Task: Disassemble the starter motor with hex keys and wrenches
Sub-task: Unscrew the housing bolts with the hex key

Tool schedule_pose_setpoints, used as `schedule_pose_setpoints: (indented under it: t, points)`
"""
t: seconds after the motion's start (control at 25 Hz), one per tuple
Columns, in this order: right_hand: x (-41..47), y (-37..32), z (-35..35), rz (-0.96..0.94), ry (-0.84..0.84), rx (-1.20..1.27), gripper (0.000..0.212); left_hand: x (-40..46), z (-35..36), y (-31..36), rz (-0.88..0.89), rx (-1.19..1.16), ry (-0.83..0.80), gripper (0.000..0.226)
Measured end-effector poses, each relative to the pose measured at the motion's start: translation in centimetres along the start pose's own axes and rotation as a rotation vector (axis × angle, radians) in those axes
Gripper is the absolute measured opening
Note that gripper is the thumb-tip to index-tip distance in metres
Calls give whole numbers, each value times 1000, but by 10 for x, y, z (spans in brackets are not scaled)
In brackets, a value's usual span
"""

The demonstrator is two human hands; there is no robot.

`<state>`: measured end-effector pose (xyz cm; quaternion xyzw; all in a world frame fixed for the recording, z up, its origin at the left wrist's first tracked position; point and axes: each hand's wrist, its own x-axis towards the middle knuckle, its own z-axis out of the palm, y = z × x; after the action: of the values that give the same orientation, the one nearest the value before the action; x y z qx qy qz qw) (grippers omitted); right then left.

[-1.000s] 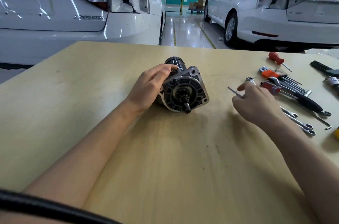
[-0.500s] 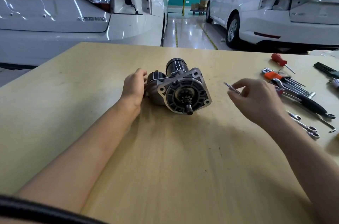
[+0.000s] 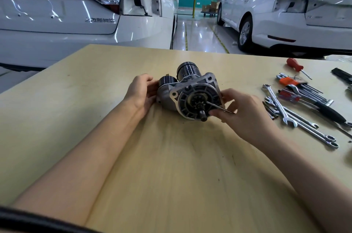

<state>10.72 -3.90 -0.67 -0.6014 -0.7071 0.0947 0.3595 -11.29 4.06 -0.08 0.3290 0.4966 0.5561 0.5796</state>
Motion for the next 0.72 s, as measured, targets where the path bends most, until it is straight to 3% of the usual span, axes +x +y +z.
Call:
schedule_pose_setpoints:
  t: [0.32, 0.52, 0.64, 0.72]
  points:
    - [5, 15, -24, 153, 106, -104, 30, 7, -5, 0, 89, 305, 91, 30]
    - [1, 2, -29, 47, 248, 57, 18, 10, -13, 1, 107, 475, 116, 31]
    - [-4, -6, -28, -64, 171, -57, 44, 9, -14, 3, 80, 524, 84, 30]
    - [-2, -3, -29, -53, 144, -119, 47, 7, -14, 4, 58, 535, 53, 28]
